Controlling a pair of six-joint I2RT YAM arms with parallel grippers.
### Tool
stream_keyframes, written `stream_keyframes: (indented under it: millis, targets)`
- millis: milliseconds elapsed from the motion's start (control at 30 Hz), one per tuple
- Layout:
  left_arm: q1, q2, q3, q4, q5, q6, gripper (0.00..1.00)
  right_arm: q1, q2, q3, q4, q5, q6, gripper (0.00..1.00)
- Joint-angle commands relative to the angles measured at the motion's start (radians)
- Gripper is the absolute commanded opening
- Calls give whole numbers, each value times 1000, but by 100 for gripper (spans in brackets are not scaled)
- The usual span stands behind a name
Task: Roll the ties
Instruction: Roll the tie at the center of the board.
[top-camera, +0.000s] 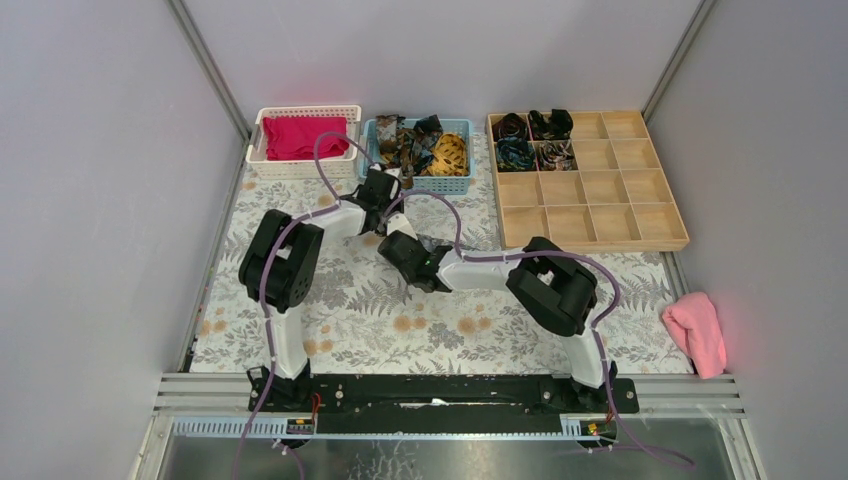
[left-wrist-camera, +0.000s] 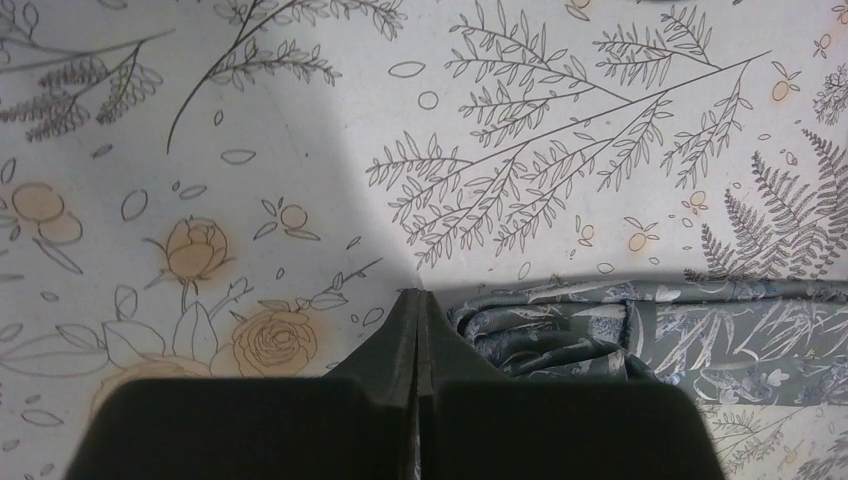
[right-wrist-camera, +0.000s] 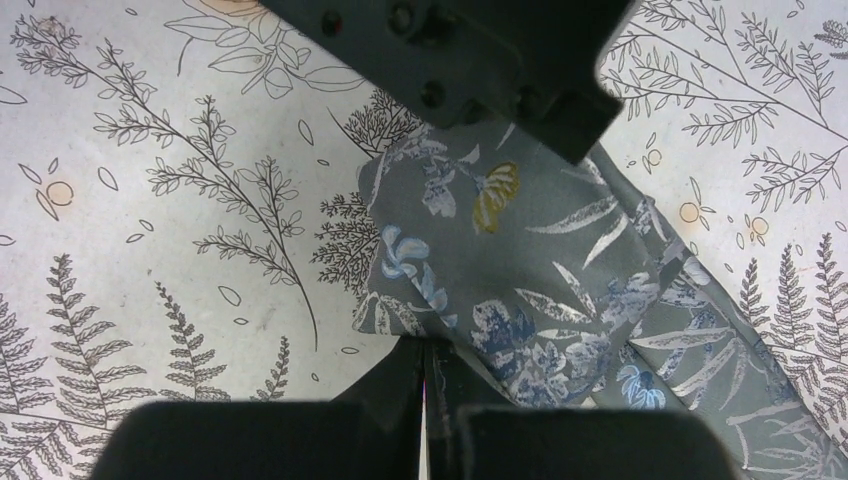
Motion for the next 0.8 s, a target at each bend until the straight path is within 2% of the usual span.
stream_keyframes:
  millis: [0,100,200,367,400,567,700,767]
  targets:
    - [-145,69,-144,-270,-92,-49,0,-7,9,75,-15,-80,-31,0]
    - [-159,33,-183,-255,-116,-93,0,-4,-63,-2,-6,-128,8,0]
    - [-156,4,-197,-243,-147,-123,0,18,-162,-117,20,-143,40,5]
    - [-146,-11,-133,-259,-191,-145,0,81,-353,-268,5,-96,78,25]
    - [-146,-11,-112,-274,-201,-145,0,90,-394,-296,1,-87,91,26]
    - [-138,-21,-12,-352,-284,-132,0,95,-589,-412,-59,-8,168,27]
    - [-122,-17,53,-383,-331,-118,0,94,-691,-460,-139,126,233,33]
    - [-106,-3,91,-385,-332,-107,0,90,-702,-457,-184,210,265,27]
